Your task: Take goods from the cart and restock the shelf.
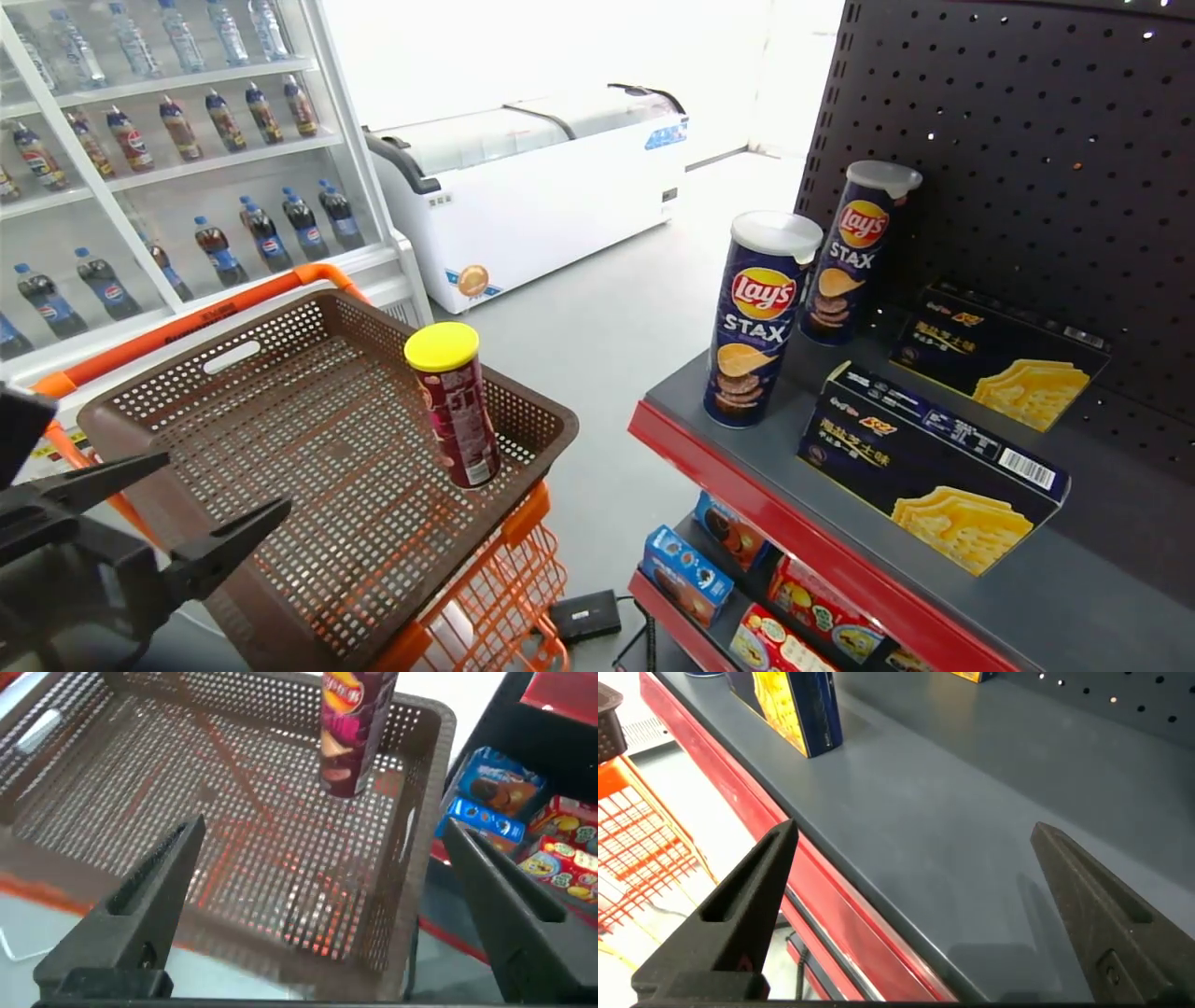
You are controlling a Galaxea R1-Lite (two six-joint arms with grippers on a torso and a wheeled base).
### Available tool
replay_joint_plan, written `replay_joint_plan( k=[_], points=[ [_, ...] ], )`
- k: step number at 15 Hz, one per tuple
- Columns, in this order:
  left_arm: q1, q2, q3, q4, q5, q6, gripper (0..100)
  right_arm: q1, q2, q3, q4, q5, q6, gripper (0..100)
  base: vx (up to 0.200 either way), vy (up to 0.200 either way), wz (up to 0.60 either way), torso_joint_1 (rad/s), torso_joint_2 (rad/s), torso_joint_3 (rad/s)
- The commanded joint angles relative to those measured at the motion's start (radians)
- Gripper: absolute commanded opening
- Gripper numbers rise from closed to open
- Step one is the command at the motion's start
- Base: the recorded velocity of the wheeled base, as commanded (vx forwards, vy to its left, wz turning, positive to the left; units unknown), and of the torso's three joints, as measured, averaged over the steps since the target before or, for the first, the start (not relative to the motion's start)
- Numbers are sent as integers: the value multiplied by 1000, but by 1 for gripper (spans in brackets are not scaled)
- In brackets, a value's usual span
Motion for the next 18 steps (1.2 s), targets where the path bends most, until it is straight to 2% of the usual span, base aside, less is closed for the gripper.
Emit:
replay_joint_plan(
  k=[1, 2, 6, 10, 15, 18],
  points=[
    [-88, 352, -48, -238, 0, -34, 100, 0, 1, 0, 0, 0, 0, 100, 0, 0, 0, 0, 0, 0],
    [-101, 425, -86, -278, 2, -46, 100, 0, 1, 0, 0, 0, 0, 100, 0, 0, 0, 0, 0, 0],
    [-136, 620, -223, -295, 5, -41, 100, 0, 1, 0, 0, 0, 0, 100, 0, 0, 0, 0, 0, 0],
    [-139, 729, -266, -310, 5, -41, 100, 0, 1, 0, 0, 0, 0, 100, 0, 0, 0, 0, 0, 0],
    [-141, 884, -270, -525, 5, -41, 100, 0, 1, 0, 0, 0, 0, 100, 0, 0, 0, 0, 0, 0],
    [-144, 944, -292, -612, 5, -41, 100, 0, 1, 0, 0, 0, 0, 100, 0, 0, 0, 0, 0, 0]
  ],
)
